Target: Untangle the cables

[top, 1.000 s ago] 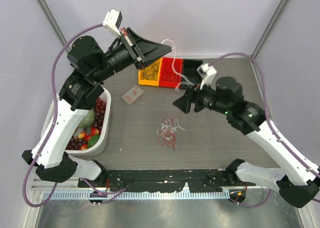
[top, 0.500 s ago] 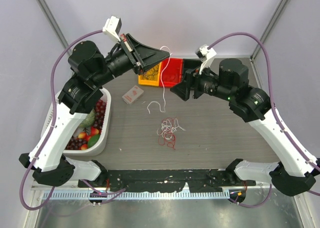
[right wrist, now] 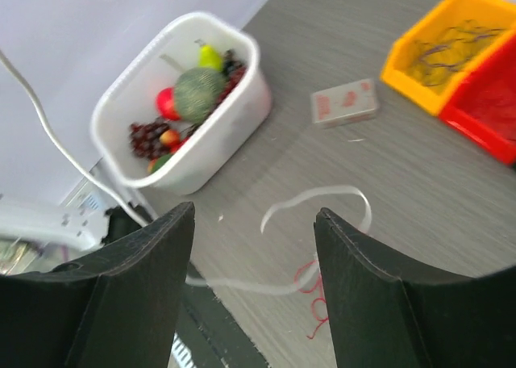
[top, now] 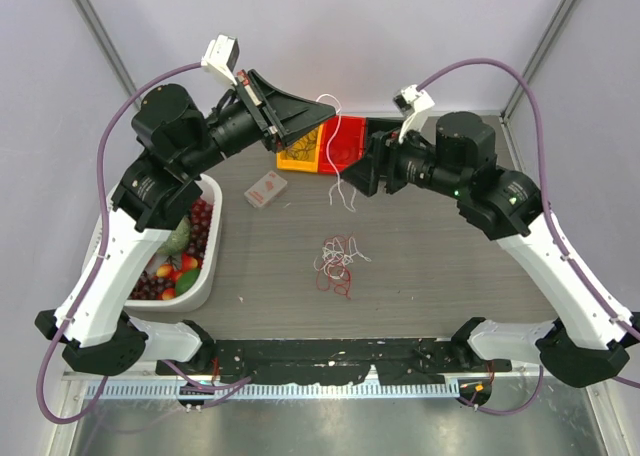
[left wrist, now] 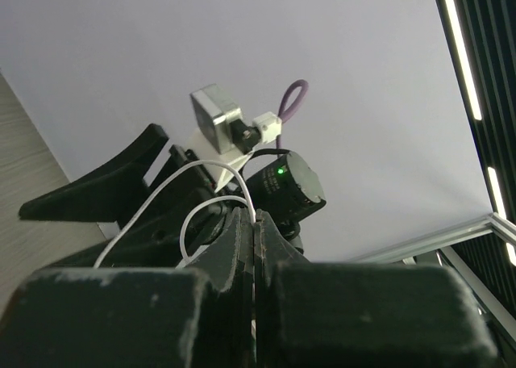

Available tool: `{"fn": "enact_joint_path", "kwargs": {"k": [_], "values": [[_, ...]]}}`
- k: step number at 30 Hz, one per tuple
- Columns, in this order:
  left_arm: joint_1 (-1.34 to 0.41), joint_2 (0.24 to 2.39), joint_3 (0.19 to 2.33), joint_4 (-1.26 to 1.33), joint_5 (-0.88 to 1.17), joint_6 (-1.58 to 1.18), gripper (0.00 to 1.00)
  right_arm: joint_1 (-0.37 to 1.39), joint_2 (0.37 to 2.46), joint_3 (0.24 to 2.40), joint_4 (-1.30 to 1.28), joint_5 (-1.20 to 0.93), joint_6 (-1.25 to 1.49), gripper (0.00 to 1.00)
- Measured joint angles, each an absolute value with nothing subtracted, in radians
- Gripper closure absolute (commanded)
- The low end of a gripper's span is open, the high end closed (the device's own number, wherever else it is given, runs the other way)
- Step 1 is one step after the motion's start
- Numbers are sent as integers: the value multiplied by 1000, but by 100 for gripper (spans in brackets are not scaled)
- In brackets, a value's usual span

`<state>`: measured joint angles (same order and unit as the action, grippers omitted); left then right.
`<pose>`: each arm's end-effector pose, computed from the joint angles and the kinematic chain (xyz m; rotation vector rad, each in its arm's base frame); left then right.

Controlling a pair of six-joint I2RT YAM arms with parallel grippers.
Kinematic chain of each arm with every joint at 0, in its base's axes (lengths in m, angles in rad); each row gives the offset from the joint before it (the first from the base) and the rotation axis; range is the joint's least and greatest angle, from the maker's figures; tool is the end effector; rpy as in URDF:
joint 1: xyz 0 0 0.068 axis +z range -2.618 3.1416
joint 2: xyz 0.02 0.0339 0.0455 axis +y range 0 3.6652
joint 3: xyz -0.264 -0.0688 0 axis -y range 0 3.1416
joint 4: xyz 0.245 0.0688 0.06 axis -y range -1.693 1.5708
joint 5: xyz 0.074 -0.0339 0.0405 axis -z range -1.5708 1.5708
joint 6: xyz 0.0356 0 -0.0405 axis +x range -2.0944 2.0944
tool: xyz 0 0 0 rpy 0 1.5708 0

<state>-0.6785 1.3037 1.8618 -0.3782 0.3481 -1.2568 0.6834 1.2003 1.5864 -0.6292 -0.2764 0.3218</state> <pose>0.1731 -0.1551 0.5680 -0.1368 1.6750 -1.7868 0.1752 0.1552 0.4814 -0.5453 1.8330 0.9481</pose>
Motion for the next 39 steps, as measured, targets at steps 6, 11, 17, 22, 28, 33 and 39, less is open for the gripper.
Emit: {"fn": "enact_joint_path", "kwargs": {"k": [6,11,17,22,28,33,39], "values": [[-678,1304,1862,-381,348,-1257,100,680,1211,1753,-743,-109,294,34],[-674,1304,1862,-384,349,-1257,100,680,1190,1781,-719,-226,282,34],[-672,1304,1862,-387,352,-1259,100,680,1192,1693,-649,-344,283,36],[-672,1304,1862,-387,352,-1271,100,680,1225,1660,-601,-408,298,42],[-672,1304,1862,-387,352,-1274,100,680,1229,1587,-506,-511,354,71],[-656,1304,1862,-400,347,-1258,100,680,1225,1545,-478,-538,394,99],[-571,1235,1720,-450,326,-1200,100,680,1198,1544,-482,-521,431,99]]}}
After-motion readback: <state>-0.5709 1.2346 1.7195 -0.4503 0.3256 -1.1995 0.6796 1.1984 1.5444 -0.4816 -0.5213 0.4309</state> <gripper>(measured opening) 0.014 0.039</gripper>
